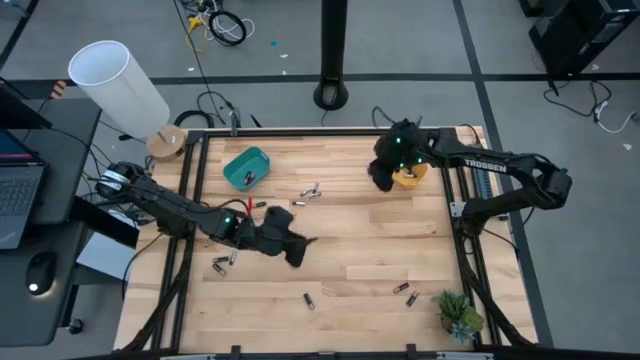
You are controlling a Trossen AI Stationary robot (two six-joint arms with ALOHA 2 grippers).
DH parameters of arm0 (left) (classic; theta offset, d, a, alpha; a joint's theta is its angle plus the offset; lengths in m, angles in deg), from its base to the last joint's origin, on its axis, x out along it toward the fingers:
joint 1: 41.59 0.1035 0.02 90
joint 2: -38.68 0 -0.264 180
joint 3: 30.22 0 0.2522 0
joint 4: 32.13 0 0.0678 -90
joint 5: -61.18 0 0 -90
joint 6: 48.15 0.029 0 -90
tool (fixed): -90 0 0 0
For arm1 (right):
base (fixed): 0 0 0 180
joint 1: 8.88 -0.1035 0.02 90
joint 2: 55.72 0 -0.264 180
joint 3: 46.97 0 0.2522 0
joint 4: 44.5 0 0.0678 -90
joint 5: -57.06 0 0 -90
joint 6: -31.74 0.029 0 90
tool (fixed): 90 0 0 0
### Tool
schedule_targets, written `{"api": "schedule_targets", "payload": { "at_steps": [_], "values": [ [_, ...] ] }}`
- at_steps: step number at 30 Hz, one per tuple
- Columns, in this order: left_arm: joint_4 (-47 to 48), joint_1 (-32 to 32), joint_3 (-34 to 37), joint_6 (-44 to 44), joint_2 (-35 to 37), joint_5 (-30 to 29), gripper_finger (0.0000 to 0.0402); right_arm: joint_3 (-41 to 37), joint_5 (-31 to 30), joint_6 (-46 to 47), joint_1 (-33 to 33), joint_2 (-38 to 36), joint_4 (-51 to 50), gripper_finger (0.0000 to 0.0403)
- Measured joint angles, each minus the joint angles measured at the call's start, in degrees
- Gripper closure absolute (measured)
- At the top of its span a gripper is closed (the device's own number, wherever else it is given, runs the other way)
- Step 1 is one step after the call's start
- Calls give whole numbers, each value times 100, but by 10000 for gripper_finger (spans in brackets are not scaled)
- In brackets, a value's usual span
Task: Sort batteries
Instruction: Put the black battery into the blue bin
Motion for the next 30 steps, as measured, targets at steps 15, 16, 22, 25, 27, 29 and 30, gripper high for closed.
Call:
{"api": "schedule_targets", "payload": {
  "at_steps": [15,16,22,25,27,29,30],
  "values": [
    [209,-310,-34,4818,-721,1712,221,0,-1659,2795,-2653,-6,2203,309],
    [118,-307,-34,5049,-831,1782,213,0,-1763,2981,-2777,-6,2269,310],
    [-636,-284,-34,5832,-1539,2412,202,0,-2692,3637,-3487,-62,2309,310],
    [-1073,-283,-34,6061,-1796,2567,210,0,-3215,3797,-3780,-111,2343,310],
    [-1307,-281,-34,6231,-1903,2674,215,0,-3488,3919,-3925,-147,2342,310],
    [-1518,-283,-34,6401,-1992,2748,217,0,-3695,4034,-4050,-163,2347,310],
    [-1571,-283,-34,6463,-2038,2800,218,0,-3792,4097,-4103,-163,2353,310]
  ]
}}
